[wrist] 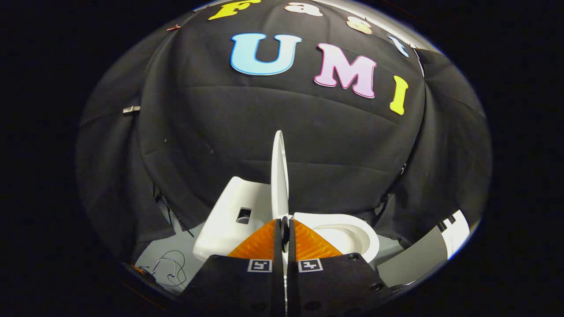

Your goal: Open the toilet lid.

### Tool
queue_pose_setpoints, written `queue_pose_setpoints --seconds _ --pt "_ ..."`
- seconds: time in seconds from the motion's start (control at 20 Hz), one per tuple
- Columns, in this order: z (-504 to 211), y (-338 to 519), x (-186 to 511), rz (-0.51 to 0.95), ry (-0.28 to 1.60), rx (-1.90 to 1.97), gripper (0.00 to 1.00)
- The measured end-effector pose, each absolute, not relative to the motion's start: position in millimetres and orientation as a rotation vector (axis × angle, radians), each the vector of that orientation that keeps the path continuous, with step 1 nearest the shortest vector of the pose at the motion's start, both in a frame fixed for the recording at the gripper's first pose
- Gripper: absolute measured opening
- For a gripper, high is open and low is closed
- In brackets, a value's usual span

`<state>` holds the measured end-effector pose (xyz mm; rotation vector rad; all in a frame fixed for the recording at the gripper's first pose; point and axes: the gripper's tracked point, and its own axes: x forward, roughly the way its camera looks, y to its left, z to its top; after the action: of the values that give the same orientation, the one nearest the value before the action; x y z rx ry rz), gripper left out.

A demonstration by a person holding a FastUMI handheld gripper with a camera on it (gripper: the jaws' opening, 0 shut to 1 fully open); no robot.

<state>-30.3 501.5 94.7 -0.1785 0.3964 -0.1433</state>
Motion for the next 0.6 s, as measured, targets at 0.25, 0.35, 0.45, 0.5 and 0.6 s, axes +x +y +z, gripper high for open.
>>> queue_pose_setpoints --seconds 0.25,0.35,0.45,0.5,0.6 --pt "87.6 520.5 -27.7 -0.136 0.409 -0.213 0.07" --pt "87.7 521.4 -26.0 -0.137 0.405 -0.223 0.08" --pt "87.8 523.7 -26.1 -0.126 0.400 -0.230 0.09" --pt "86.3 524.1 -23.9 -0.118 0.402 -0.235 0.10" --pt "86.0 522.0 -24.5 -0.101 0.409 -0.239 0.18"
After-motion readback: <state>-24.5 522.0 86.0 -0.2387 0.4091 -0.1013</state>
